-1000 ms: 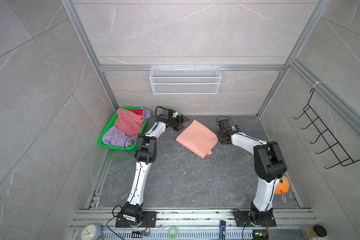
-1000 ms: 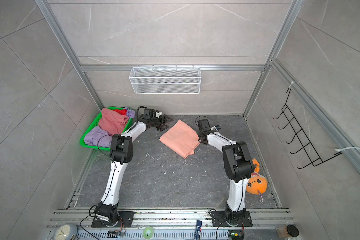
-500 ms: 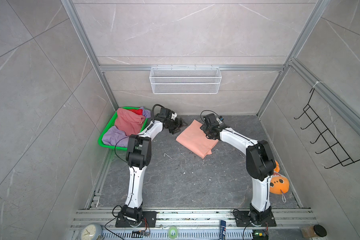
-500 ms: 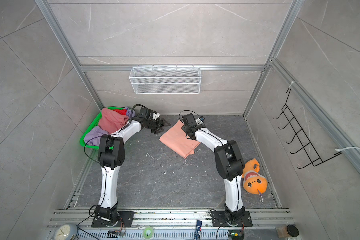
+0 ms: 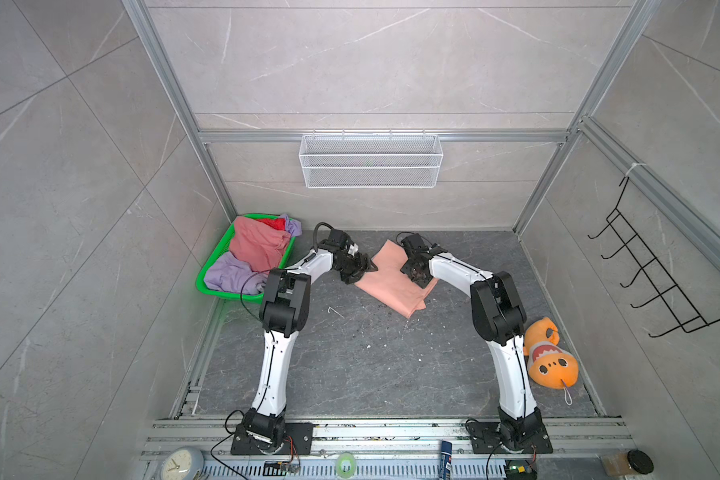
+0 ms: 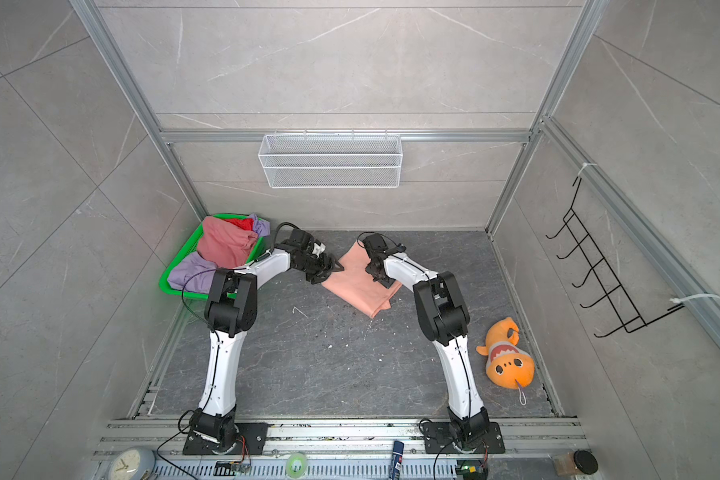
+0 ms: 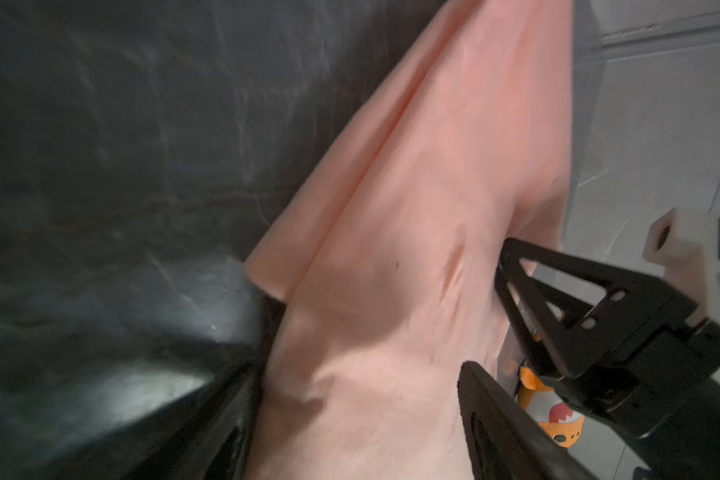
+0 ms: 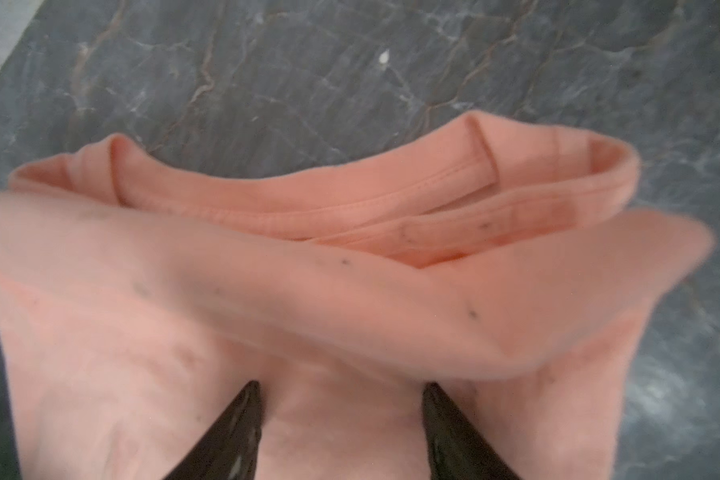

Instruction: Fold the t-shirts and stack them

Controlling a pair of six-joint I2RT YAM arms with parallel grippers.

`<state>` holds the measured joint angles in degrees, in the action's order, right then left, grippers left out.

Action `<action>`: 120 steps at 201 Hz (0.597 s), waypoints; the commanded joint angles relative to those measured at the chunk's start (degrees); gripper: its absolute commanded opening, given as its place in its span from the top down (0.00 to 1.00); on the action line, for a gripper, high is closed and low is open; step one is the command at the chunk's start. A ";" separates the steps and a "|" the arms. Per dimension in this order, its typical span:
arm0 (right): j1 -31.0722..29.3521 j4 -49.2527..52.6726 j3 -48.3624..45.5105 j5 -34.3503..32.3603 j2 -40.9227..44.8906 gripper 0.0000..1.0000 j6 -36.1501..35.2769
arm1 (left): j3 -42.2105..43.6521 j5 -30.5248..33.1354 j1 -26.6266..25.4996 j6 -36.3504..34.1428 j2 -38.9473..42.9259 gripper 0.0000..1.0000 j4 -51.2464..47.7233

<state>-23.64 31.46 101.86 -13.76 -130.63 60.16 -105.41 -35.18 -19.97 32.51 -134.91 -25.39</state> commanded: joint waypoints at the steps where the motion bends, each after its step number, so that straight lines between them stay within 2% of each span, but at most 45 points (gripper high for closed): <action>1: 3.63 4.55 -5.07 -0.52 1.33 0.37 0.75 | 3.17 1.89 -2.70 1.73 4.64 0.22 -1.85; 28: 9.02 4.95 -12.72 -2.19 6.23 0.37 2.94 | 8.90 4.75 -2.63 3.23 12.20 0.21 -0.66; 54: 15.38 3.80 -22.88 -3.33 13.76 0.37 6.05 | 12.25 7.64 -1.54 1.69 19.66 0.20 -2.40; 75: 20.60 -1.71 -32.63 -1.46 21.03 0.37 9.26 | 14.06 8.97 -0.88 0.34 23.79 0.19 -4.37; 93: 21.70 -6.50 -36.52 0.18 26.05 0.37 5.29 | 14.83 9.51 -0.83 -0.60 25.64 0.19 -6.37; 110: 20.55 -3.86 -33.70 3.12 27.92 0.37 -0.45 | 16.00 9.55 -0.80 -0.35 27.02 0.19 -6.60; 120: 19.17 -1.10 -32.02 3.56 28.73 0.36 -1.52 | 16.58 9.26 -0.86 -0.21 27.78 0.19 -6.29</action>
<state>-0.69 28.03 66.89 -13.80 -105.19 63.81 -90.76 -26.70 -20.29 33.63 -109.40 -29.12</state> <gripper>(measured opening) 0.633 0.805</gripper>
